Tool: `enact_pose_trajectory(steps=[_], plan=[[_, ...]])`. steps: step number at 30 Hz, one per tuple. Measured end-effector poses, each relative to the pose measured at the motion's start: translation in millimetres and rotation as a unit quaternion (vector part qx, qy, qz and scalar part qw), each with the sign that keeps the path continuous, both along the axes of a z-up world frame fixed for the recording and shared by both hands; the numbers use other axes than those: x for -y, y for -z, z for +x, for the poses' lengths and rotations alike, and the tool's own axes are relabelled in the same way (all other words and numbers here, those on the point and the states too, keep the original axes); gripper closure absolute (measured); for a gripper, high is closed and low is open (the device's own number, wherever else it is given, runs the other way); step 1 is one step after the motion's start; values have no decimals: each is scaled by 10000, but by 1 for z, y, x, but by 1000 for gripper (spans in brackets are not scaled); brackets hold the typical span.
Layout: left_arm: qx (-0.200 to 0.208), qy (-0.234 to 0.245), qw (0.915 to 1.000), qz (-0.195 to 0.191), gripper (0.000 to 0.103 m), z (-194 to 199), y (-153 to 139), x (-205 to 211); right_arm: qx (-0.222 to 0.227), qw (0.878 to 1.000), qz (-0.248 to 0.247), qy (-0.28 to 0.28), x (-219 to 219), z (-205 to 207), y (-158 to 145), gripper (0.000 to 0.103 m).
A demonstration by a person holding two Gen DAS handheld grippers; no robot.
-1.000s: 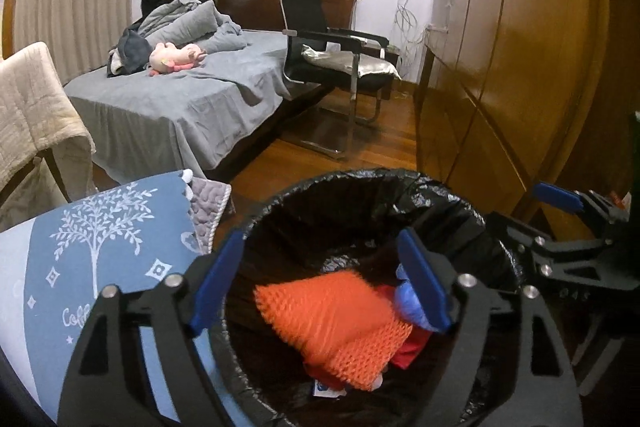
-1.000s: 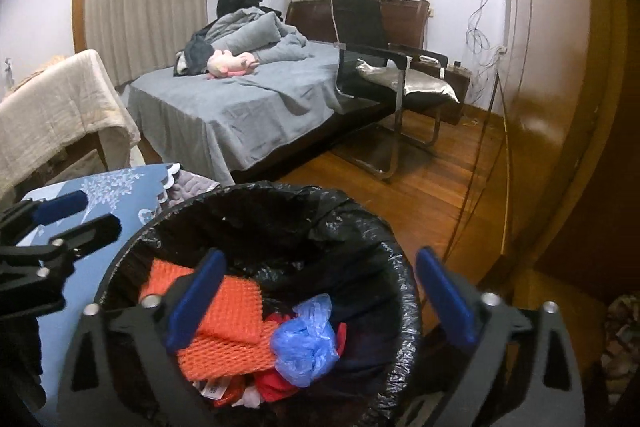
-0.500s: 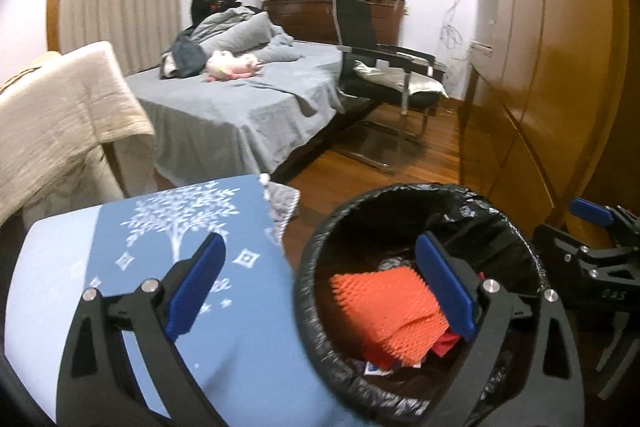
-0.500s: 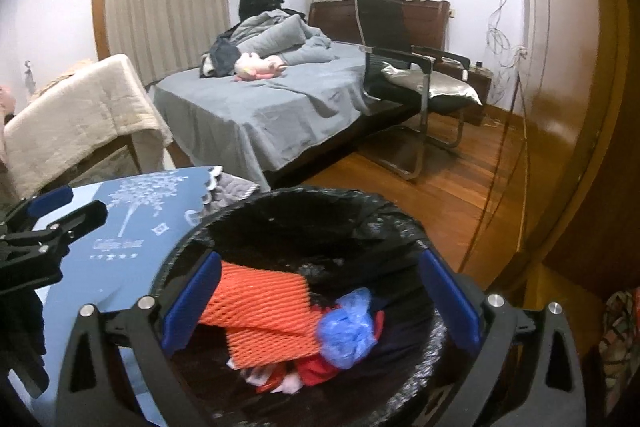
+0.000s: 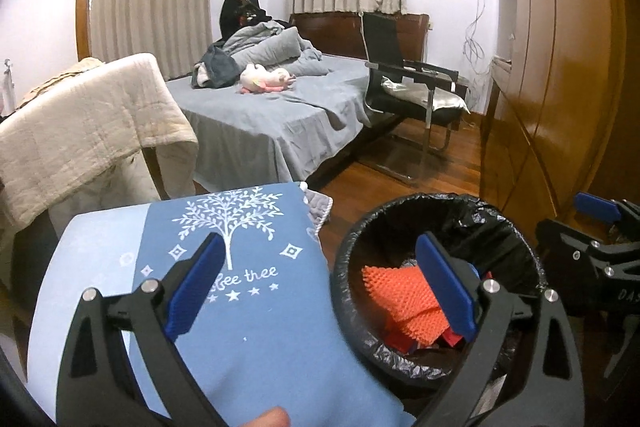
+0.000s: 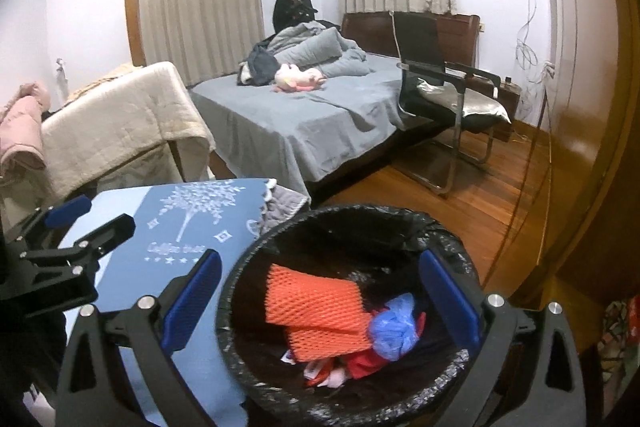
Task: Collect trash
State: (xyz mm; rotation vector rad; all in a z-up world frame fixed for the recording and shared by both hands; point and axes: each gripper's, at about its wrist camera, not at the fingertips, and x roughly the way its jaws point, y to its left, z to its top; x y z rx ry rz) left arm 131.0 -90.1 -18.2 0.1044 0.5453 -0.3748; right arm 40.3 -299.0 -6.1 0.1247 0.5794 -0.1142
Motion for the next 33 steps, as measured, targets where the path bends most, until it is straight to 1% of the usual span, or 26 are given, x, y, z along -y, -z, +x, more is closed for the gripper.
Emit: enact_pose_trajectory(steps=[4, 12, 22, 33], plan=[[98, -42, 9999, 11, 9, -11, -10, -7, 89, 9999, -23, -83, -9, -4, -12, 6], [217, -98, 9997, 3, 9, -27, -22, -14, 161, 9997, -107, -172, -20, -10, -22, 6], [322, -109, 9994, -17, 9, -38, -28, -17, 232, 9994, -157, -202, -26, -15, -28, 6], [329, -169, 9993, -25, 9, -38, -30, -20, 239, 9993, -168, -212, -27, -16, -30, 6]])
